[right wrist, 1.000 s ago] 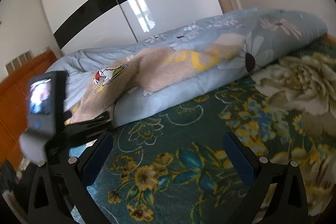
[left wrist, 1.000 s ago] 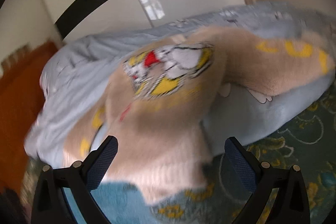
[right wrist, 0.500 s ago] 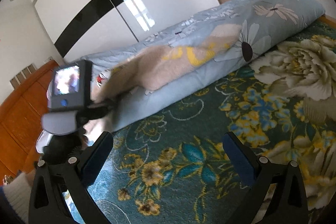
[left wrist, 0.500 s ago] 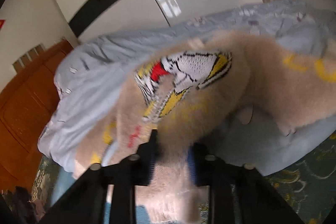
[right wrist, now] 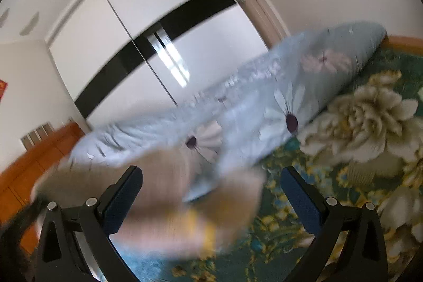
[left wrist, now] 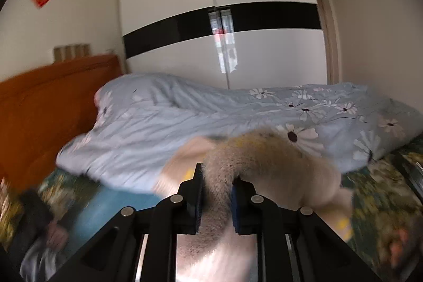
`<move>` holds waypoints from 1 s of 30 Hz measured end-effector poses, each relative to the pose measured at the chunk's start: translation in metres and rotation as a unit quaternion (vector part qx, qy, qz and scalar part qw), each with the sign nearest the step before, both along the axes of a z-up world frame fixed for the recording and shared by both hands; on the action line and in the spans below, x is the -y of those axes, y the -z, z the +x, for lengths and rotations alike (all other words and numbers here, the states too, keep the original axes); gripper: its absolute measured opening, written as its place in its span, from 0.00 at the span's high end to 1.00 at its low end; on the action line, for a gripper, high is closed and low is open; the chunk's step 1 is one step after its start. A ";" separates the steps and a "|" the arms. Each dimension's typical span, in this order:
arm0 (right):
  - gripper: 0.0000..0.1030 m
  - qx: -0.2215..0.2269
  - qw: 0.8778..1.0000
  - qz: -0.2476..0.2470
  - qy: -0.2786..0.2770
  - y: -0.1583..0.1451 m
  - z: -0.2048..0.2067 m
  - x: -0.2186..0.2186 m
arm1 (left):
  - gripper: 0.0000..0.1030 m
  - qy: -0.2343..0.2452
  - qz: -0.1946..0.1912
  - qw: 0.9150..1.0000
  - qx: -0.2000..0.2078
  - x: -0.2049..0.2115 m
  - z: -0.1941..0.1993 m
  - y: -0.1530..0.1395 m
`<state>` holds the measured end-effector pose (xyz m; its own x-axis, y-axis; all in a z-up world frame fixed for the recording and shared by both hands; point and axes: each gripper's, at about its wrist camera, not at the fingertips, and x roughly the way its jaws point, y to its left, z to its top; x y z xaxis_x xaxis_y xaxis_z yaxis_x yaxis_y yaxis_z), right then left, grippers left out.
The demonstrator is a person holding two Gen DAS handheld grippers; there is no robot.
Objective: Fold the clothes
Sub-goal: 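Grasp the beige sweater with the left gripper and lift it off the duvet, then carry the sweater with the left gripper and lay it flat on the blanket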
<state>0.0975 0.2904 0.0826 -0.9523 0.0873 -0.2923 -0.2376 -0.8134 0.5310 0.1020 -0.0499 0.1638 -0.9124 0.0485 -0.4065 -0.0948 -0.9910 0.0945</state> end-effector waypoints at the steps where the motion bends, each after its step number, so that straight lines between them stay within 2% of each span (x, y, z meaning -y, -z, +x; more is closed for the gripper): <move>1: 0.00 0.001 1.000 0.003 -0.005 -0.001 -0.001 0.004 | 0.82 -0.013 0.013 1.000 0.012 0.017 0.019 0.003; 3: 0.00 0.015 1.000 0.007 -0.025 -0.001 -0.009 0.016 | 0.83 -0.043 0.030 0.998 0.030 0.052 0.058 0.009; 7: 0.00 0.042 0.994 0.020 -0.099 0.001 -0.026 0.049 | 0.83 -0.082 0.068 0.993 0.060 0.105 0.127 0.017; 12: 0.00 0.035 0.983 0.063 -0.167 0.011 -0.035 0.117 | 0.82 -0.116 0.045 0.987 0.107 0.121 0.191 0.053; 13: 0.00 0.035 0.980 0.078 -0.177 0.014 -0.037 0.131 | 0.82 -0.122 0.050 0.984 0.117 0.125 0.199 0.063; 15: 0.00 0.033 0.976 0.124 -0.173 0.020 -0.035 0.156 | 0.83 -0.135 0.068 0.979 0.140 0.136 0.212 0.083; 16: 0.00 0.012 0.975 0.149 -0.166 0.024 -0.027 0.165 | 0.83 -0.142 0.077 0.975 0.152 0.141 0.220 0.094; 19: 0.00 -0.043 0.963 0.228 -0.139 0.035 -0.003 0.192 | 0.82 -0.147 0.070 0.966 0.203 0.143 0.237 0.138; 21: 0.00 -0.071 0.955 0.270 -0.101 0.032 0.019 0.203 | 0.82 -0.152 0.084 0.957 0.234 0.142 0.250 0.167; 24: 0.00 -0.071 0.959 0.272 -0.043 0.022 0.044 0.204 | 0.82 -0.148 0.064 0.964 0.211 0.132 0.260 0.171; 27: 0.00 -0.029 0.976 0.204 -0.072 0.015 0.058 0.190 | 0.82 -0.144 0.098 0.962 0.209 0.137 0.259 0.164; 29: 0.00 0.000 0.978 0.183 -0.105 0.013 0.064 0.184 | 0.82 -0.136 0.106 0.964 0.202 0.137 0.264 0.159; 30: 0.00 0.021 0.974 0.188 -0.123 0.012 0.066 0.183 | 0.82 -0.129 0.107 0.966 0.196 0.134 0.268 0.155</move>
